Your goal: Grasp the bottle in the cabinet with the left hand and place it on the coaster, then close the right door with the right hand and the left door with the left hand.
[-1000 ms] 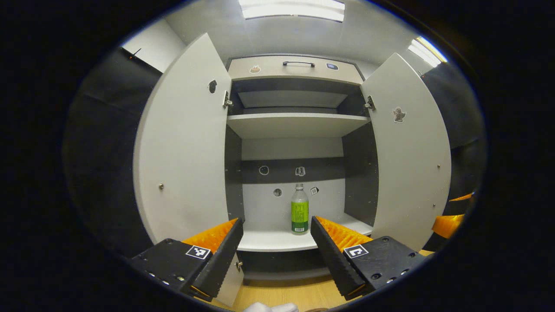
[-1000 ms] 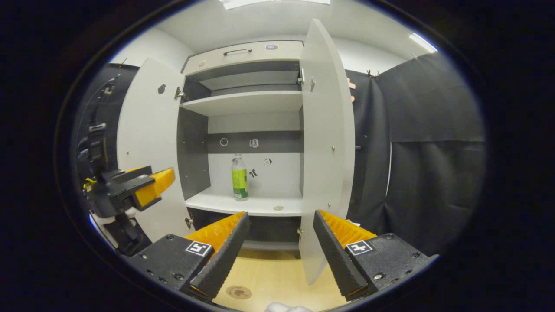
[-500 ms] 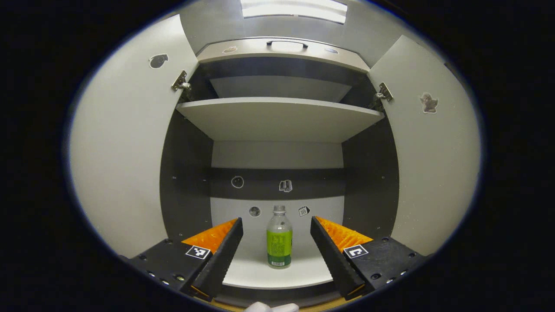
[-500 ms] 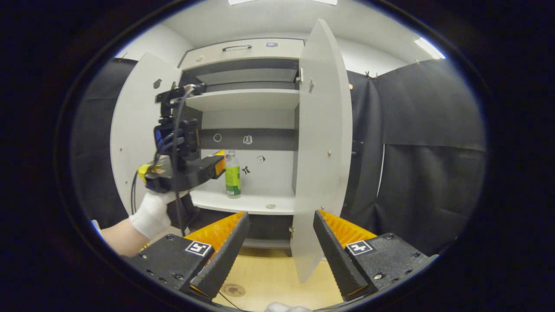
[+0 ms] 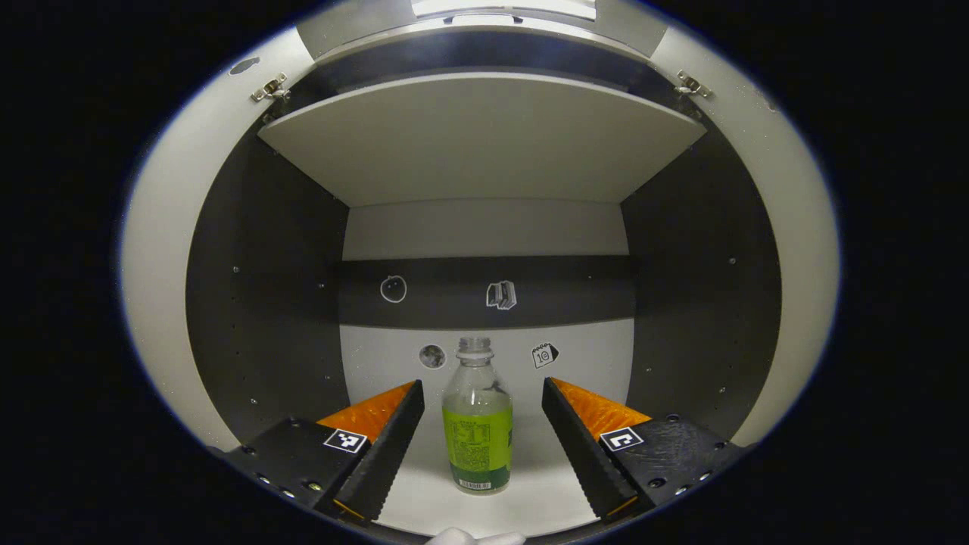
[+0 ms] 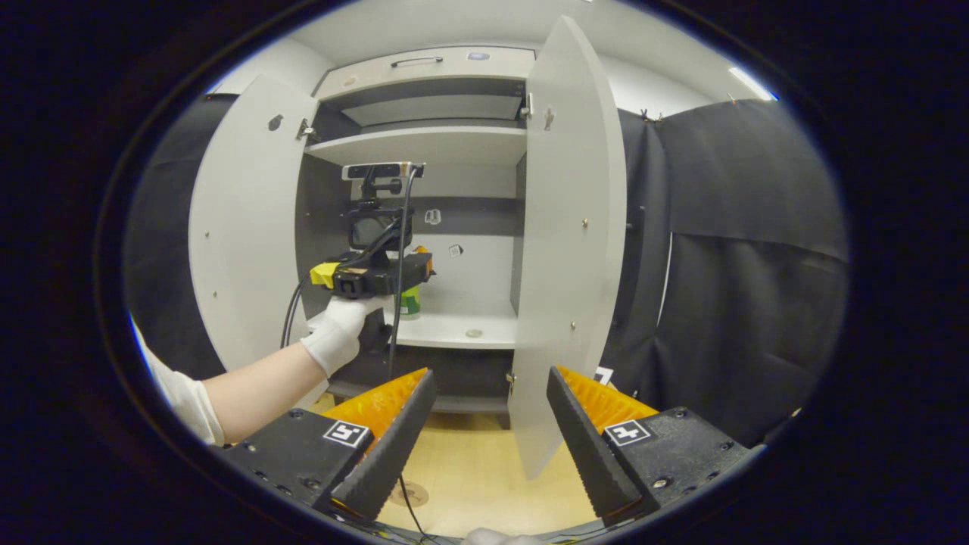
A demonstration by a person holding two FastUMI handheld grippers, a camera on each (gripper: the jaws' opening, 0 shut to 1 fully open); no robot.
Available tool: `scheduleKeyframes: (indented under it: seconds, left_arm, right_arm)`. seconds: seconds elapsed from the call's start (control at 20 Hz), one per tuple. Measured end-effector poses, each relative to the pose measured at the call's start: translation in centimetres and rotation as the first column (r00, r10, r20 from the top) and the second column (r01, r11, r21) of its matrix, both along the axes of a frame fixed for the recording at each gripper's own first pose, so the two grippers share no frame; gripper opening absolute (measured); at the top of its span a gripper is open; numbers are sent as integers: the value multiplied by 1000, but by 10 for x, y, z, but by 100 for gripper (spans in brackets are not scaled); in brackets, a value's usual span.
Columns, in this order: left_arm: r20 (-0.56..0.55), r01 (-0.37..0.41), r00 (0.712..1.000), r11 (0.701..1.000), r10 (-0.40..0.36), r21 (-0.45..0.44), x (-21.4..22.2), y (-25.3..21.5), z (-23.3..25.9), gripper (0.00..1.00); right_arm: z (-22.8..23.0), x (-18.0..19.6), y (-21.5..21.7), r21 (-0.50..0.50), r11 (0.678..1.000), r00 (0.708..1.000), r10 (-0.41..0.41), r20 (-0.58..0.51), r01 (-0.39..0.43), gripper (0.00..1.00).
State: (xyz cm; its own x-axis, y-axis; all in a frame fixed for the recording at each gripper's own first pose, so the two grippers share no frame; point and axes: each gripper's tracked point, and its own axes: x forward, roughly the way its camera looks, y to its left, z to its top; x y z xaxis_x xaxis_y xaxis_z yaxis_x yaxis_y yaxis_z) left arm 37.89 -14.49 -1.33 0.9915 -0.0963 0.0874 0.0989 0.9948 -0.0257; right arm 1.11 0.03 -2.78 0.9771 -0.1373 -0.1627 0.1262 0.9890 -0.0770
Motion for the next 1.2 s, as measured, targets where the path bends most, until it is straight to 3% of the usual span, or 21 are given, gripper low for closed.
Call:
scheduleKeyframes:
  seconds: [0.45,0.6,0.65,1.2]
  left_arm:
    - [-49,-45,998,998,48,49,31,7,-31,96]
    - [-66,-20,998,999,22,32,35,1,-37,86]
    - [-70,-20,997,999,22,27,35,0,-36,77]
    - [-36,4,999,1000,-5,-27,-27,20,0,74]
  right_arm:
    - [-8,-3,-17,4,999,999,-40,-30,40,98]
    - [-10,-6,-18,-7,999,999,-37,-29,37,98]
    - [-9,-7,-18,-8,999,999,-35,-28,35,98]
    - [-5,-23,-19,-2,1000,1000,-19,-5,19,98]
